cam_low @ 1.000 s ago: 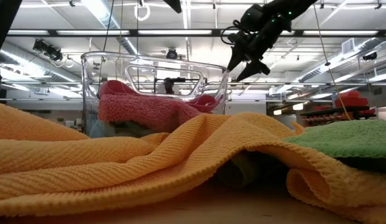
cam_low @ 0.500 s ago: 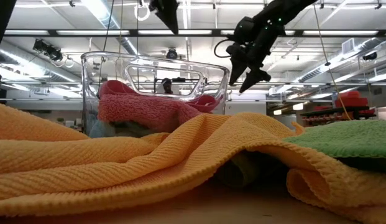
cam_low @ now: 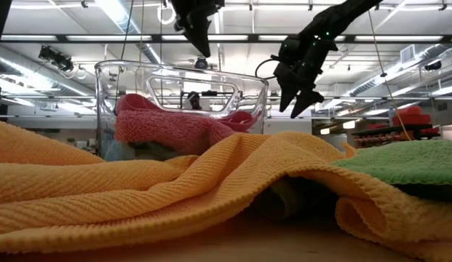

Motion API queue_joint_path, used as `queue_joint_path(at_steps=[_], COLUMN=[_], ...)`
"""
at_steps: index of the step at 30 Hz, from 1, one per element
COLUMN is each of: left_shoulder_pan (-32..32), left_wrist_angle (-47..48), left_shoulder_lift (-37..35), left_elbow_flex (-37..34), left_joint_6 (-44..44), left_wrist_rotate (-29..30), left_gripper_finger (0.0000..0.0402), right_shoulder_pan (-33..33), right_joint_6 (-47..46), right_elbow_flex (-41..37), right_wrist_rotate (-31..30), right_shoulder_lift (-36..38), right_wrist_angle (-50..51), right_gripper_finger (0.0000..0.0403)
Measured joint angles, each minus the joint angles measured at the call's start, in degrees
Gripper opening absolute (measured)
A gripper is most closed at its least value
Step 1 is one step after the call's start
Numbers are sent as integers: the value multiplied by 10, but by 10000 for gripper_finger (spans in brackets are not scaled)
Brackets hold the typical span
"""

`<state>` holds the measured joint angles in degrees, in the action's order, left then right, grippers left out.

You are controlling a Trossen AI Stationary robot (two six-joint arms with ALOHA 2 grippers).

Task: Fold microfiber towels
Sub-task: Fold the top green towel

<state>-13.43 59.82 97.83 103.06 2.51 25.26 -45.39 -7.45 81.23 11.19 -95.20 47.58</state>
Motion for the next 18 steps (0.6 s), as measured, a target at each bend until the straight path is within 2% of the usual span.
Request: queue_joint_path(at_steps=[8, 18], left_shoulder_pan=[-22, -43], left_wrist_angle=[-40, -111], left_shoulder_lift=[-20, -88], left_elbow_flex=[-60, -204], left_joint_6=[-1, -28], left_wrist_rotate=[0, -31], left_gripper_finger=[25, 9], right_shoulder_pan=[-37, -43], right_joint_6=[16, 21], right_elbow_flex=[0, -1], right_wrist_rotate=[0, 15], right_shoulder_lift=[-4, -42], right_wrist_angle=[-1, 0], right_gripper_finger=[262, 262])
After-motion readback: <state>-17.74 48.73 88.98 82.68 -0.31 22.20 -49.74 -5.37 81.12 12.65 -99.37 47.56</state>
